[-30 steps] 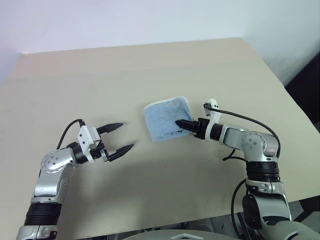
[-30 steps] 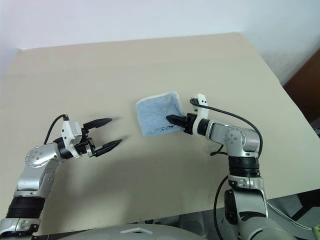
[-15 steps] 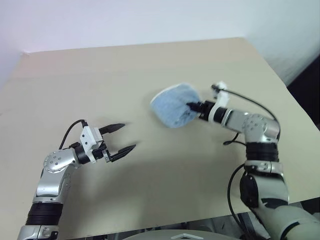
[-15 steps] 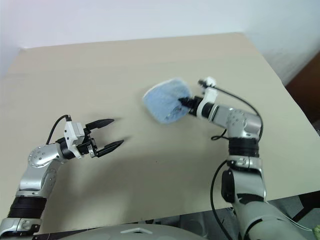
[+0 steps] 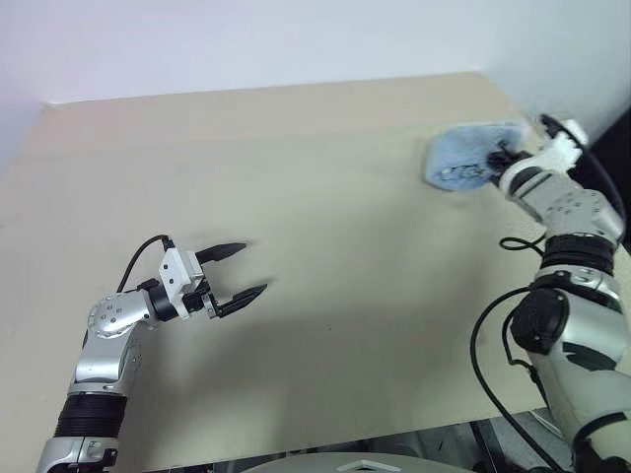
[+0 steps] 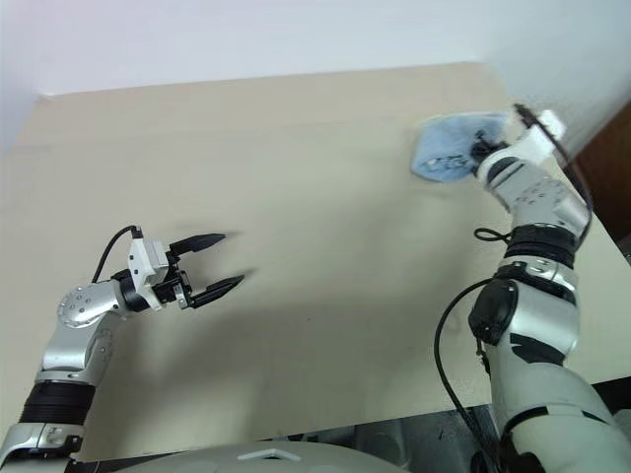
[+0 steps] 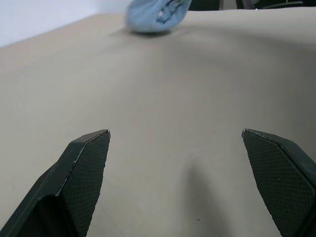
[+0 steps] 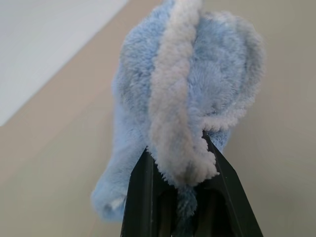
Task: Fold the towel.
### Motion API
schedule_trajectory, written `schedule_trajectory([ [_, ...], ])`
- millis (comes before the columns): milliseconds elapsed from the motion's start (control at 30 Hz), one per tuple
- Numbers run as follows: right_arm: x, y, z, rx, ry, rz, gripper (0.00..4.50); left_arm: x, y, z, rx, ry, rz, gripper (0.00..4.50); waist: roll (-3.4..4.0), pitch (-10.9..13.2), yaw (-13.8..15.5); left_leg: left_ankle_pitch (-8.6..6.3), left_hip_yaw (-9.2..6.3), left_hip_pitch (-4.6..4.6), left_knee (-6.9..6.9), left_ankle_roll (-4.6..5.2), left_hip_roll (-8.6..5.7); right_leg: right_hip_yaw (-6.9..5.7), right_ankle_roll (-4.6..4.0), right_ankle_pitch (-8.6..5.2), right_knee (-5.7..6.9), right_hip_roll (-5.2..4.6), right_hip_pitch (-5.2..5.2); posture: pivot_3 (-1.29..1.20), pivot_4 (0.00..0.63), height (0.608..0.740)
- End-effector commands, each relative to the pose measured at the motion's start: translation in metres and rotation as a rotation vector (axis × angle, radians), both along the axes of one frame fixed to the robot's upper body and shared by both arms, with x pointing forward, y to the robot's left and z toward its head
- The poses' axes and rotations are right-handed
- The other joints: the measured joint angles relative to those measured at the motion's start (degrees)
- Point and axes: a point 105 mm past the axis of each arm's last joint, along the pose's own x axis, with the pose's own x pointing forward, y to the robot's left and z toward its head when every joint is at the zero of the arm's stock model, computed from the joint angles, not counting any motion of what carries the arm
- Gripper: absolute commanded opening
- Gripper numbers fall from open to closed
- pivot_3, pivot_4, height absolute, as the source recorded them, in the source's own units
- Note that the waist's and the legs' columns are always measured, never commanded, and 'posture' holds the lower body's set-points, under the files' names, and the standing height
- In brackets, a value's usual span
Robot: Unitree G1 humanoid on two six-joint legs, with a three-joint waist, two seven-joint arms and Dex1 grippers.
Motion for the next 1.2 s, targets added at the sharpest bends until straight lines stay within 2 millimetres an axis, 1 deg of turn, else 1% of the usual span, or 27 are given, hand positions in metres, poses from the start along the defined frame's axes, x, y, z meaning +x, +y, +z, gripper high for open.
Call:
schedule_trajectory([
  [33,-0.014,-0.027,0.010,0.000,-0.015,-0.158,0.02,0.000,-0.003,0.005,0.013,-0.034,-0.019,4.50,0.00,0.00,-0.11,0.00,0.02,0.01,0.00,0.00,0.01,0.00,0.00,0.00,0.00,0.01,0.00,0.00,0.150,0.740],
  [100,-0.019,-0.033,0.008,-0.004,-0.002,-0.201,0.02,0.000,-0.004,0.005,0.014,-0.033,-0.020,4.50,0.01,0.00,-0.09,-0.01,0.02,0.02,0.01,0.04,0.04,0.01,0.01,0.00,0.02,0.03,0.01,0.00,0.150,0.740],
  [167,-0.025,-0.032,0.005,-0.007,0.018,-0.215,0.02,0.000,-0.004,0.005,0.016,-0.032,-0.022,4.50,0.01,0.01,-0.08,-0.02,0.03,0.02,0.01,0.08,0.05,0.01,0.01,0.01,0.04,0.04,0.01,0.00,0.150,0.740],
  [333,-0.043,-0.019,-0.016,0.041,0.128,-0.240,0.02,0.001,-0.005,0.005,0.020,-0.029,-0.027,4.50,0.02,0.00,-0.01,-0.04,0.03,0.03,0.05,0.13,0.10,0.01,0.04,0.02,0.09,0.08,0.02,0.00,0.150,0.740],
  [467,-0.054,-0.009,-0.021,0.096,0.167,-0.261,0.02,0.001,-0.004,0.004,0.024,-0.026,-0.031,4.50,0.04,0.00,-0.02,-0.10,0.02,0.04,0.07,0.23,0.11,0.01,0.05,0.02,0.11,0.10,0.03,0.00,0.150,0.740],
  [633,-0.067,-0.004,-0.029,0.196,0.244,-0.320,0.02,0.001,-0.007,0.001,0.025,-0.022,-0.037,4.50,0.05,0.00,0.12,-0.09,0.01,0.04,0.07,0.20,0.11,0.00,0.05,0.02,0.11,0.11,0.03,0.00,0.150,0.740],
  [900,-0.074,-0.001,-0.023,0.240,0.267,-0.362,0.02,0.001,-0.009,0.001,0.023,-0.020,-0.042,4.50,0.06,-0.01,-0.02,-0.08,0.03,0.04,0.07,0.20,0.11,0.01,0.05,0.02,0.11,0.14,0.04,0.00,0.150,0.740],
  [1133,-0.074,0.000,-0.027,0.255,0.278,-0.358,0.02,0.002,-0.011,0.001,0.024,-0.023,-0.046,4.50,0.07,-0.01,-0.03,-0.09,0.04,0.04,0.07,0.23,0.10,0.02,0.06,0.02,0.11,0.15,0.04,0.00,0.150,0.740],
  [1167,-0.074,0.000,-0.027,0.255,0.279,-0.357,0.68,0.002,-0.011,0.001,0.024,-0.023,-0.047,4.50,0.06,-0.01,-0.03,-0.09,0.04,0.04,0.07,0.23,0.10,0.02,0.06,0.02,0.11,0.16,0.04,0.00,0.150,0.740],
  [1200,-0.073,0.001,-0.027,0.261,0.277,-0.352,0.89,0.002,-0.011,0.001,0.023,-0.024,-0.047,4.50,0.06,-0.01,-0.04,-0.09,0.04,0.04,0.07,0.23,0.10,0.02,0.06,0.02,0.11,0.16,0.04,0.00,0.150,0.740],
])
